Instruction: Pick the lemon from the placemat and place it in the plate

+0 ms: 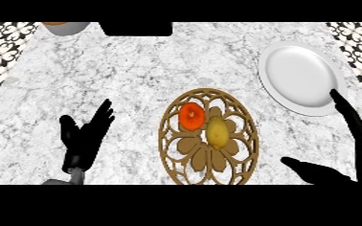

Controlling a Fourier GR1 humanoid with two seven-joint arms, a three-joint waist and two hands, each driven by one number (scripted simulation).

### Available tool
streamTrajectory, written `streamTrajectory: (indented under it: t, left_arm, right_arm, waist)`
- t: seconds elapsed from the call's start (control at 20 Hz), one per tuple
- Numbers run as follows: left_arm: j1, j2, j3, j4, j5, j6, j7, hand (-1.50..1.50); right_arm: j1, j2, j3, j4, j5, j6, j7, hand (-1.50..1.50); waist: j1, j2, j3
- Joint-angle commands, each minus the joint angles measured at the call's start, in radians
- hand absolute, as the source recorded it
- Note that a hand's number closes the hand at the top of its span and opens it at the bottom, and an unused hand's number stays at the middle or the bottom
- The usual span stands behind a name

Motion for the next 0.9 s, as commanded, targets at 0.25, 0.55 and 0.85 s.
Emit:
streamTrajectory:
  t: [0.25, 0.55, 0.85]
  left_arm:
    - [-0.014, -0.027, -0.002, 0.007, -0.022, 0.006, -0.001, 0.00]
    - [0.039, -0.017, 0.016, -0.019, -0.035, -0.029, -0.013, 0.00]
    - [-0.008, -0.048, 0.045, 0.025, -0.064, -0.028, -0.009, 0.00]
  right_arm:
    - [-0.215, 0.002, 0.238, -0.084, 0.229, 0.257, 0.537, -1.50]
    - [-0.311, 0.171, 0.381, 0.056, 0.394, 0.246, 0.625, -1.50]
    - [-0.387, 0.254, 0.353, 0.155, 0.391, 0.340, 0.699, -1.50]
  waist:
    - [0.013, 0.001, 0.001]
    - [0.007, 0.000, 0.003]
    - [0.002, 0.001, 0.003]
